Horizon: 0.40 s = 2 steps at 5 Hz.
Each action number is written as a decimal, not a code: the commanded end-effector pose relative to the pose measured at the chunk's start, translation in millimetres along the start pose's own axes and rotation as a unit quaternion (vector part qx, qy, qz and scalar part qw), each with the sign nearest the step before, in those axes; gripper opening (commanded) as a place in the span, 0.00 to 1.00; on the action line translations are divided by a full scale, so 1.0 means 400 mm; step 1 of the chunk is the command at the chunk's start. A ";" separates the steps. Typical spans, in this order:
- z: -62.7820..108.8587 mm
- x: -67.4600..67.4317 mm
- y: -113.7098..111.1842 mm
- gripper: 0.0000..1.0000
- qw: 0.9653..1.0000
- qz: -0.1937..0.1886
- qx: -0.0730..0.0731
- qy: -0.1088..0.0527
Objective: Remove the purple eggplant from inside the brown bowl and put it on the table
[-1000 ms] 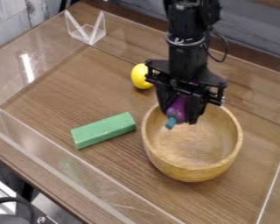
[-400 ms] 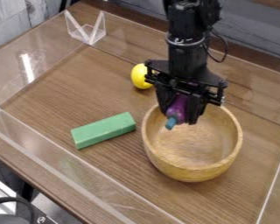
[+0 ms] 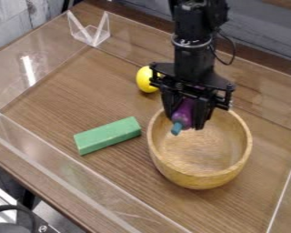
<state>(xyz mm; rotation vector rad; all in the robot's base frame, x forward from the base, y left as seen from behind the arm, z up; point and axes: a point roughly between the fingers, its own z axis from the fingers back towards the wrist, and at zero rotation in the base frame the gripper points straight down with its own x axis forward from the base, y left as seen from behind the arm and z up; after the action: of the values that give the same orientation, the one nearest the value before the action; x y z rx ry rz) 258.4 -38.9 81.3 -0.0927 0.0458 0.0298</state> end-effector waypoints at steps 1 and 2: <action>0.025 0.006 0.004 0.00 1.000 0.005 -0.003 -0.016; 0.026 0.004 0.007 0.00 1.000 0.008 -0.003 -0.015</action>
<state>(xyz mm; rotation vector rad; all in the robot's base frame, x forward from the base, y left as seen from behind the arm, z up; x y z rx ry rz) 255.8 -36.5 80.1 -0.0932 0.0594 0.0427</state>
